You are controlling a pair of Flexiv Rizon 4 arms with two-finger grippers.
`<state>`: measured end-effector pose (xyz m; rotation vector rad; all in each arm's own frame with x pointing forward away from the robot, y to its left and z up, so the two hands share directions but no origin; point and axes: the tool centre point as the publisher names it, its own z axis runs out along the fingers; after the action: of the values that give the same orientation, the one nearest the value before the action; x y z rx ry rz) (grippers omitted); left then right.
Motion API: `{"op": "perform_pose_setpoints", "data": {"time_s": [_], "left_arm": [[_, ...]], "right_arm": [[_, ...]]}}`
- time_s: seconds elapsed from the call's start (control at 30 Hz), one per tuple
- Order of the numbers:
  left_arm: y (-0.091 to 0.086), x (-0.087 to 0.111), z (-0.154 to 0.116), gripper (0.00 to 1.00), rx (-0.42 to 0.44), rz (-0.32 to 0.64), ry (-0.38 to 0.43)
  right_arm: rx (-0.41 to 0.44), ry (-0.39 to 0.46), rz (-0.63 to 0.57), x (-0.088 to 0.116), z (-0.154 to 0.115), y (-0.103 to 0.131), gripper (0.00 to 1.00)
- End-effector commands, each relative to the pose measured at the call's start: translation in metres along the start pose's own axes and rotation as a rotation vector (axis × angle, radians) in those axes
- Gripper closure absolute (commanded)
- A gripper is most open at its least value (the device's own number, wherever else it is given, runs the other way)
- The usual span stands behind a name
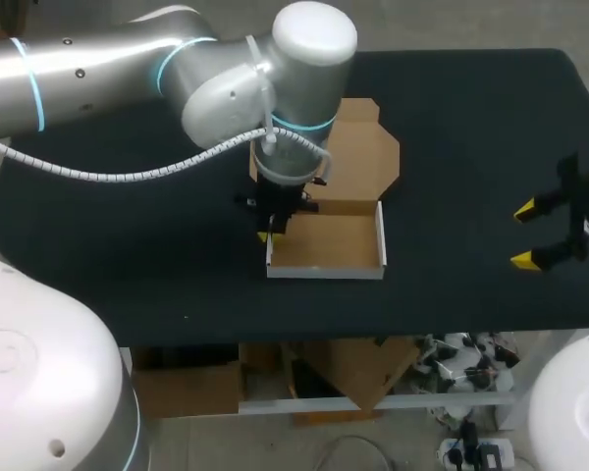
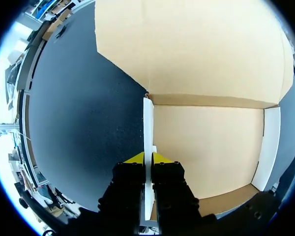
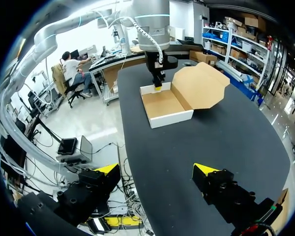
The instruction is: Assemble the packaging by folding the flat box into shape, placing the metal phone stand inside, and closing the box properly
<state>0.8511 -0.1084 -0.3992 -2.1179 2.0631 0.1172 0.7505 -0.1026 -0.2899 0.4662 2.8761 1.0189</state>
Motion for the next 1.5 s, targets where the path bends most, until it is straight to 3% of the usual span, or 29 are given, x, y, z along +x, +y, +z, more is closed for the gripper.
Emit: {"op": "perform_pose_setpoints", "data": {"time_s": [0.03,0.5,0.7,0.9,1.23,1.4,1.47,1.5], "left_arm": [[-0.001,0.005,0.002,1.00,0.015,-0.015,-0.063],[-0.004,0.002,0.005,1.00,0.049,-0.032,-0.228],[-0.005,-0.002,0.008,1.00,0.041,-0.043,-0.256],[-0.003,-0.005,0.009,1.00,0.033,-0.037,-0.189],[0.001,-0.005,0.005,1.00,0.019,-0.030,0.019],[0.003,-0.004,0.003,1.00,0.024,-0.032,0.047],[0.004,-0.002,0.003,0.75,0.022,-0.030,0.062],[0.005,-0.002,0.002,0.69,0.024,-0.029,0.068]], "right_arm": [[0.000,-0.001,-0.004,0.001,0.000,0.000,0.00],[0.015,0.000,-0.013,0.001,-0.001,0.001,0.00],[0.018,0.002,-0.015,0.001,0.000,0.002,0.00],[0.024,0.003,-0.015,0.001,0.001,0.003,0.00],[0.026,0.006,-0.013,0.000,0.003,0.004,0.00],[0.028,0.009,-0.012,-0.001,0.003,0.005,0.00],[0.029,0.009,-0.012,-0.001,0.003,0.005,0.00],[0.029,0.010,-0.011,-0.001,0.004,0.005,0.00]]}}
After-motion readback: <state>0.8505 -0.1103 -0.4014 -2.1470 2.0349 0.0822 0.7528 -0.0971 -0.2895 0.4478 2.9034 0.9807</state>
